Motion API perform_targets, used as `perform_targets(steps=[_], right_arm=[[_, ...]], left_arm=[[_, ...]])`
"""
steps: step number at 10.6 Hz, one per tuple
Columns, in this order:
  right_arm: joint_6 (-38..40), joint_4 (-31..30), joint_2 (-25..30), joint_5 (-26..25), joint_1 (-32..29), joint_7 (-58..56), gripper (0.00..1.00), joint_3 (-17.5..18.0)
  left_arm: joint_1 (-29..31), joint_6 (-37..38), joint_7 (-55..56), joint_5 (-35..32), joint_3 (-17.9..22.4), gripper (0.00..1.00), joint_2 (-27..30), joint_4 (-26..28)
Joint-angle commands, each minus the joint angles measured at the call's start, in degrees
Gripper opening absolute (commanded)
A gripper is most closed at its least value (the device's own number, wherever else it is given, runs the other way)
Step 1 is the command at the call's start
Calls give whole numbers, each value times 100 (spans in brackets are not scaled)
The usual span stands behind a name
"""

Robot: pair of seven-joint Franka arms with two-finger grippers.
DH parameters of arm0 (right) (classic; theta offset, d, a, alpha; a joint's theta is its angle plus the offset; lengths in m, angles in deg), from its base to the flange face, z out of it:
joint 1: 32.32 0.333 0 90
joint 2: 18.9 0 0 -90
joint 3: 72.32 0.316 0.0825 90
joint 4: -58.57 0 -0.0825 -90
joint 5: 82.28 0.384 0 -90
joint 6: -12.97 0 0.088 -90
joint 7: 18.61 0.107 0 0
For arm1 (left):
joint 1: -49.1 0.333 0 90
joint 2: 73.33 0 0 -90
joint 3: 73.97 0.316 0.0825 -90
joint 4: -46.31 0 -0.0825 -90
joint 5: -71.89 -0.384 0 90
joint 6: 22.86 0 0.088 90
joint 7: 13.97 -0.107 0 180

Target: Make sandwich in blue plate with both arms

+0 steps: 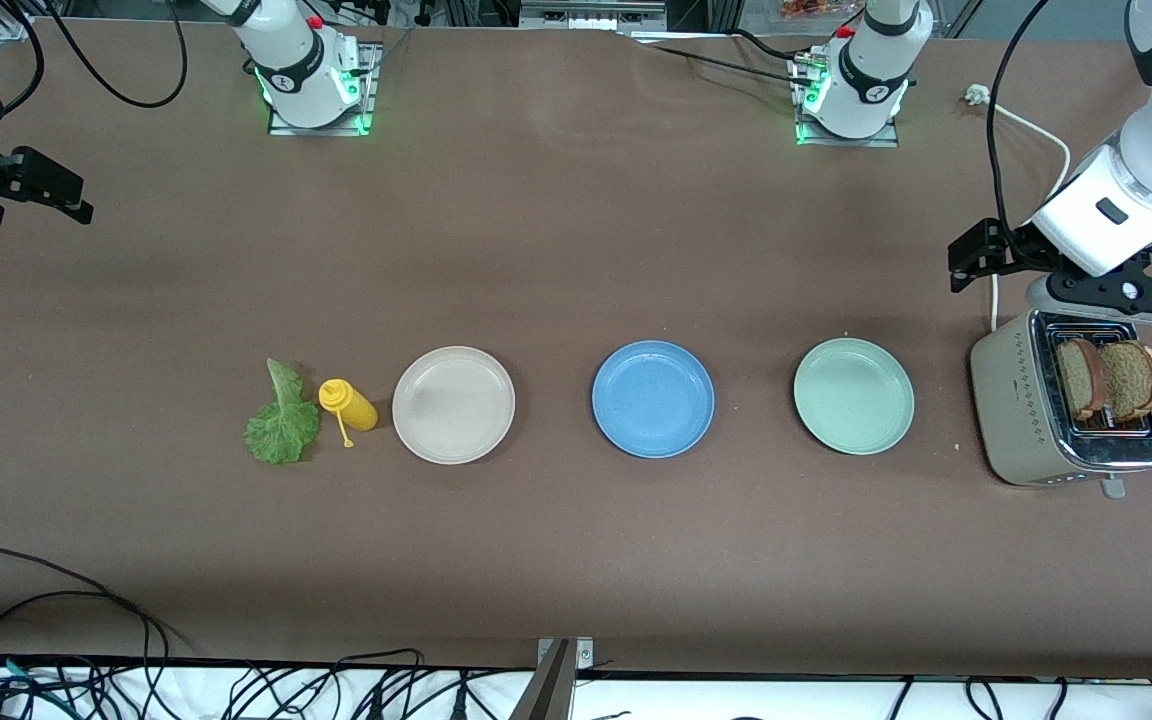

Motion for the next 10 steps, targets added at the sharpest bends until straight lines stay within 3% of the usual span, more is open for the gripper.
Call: perform_targets(steps=[1, 10], right_arm=[[74, 61, -11, 26, 3, -55, 100, -29], [110, 139, -11, 17, -24, -89, 100, -292]], left_arm=[[70, 110, 8, 278, 16, 100, 21, -91], [70, 110, -18, 287, 7, 100, 4, -91]])
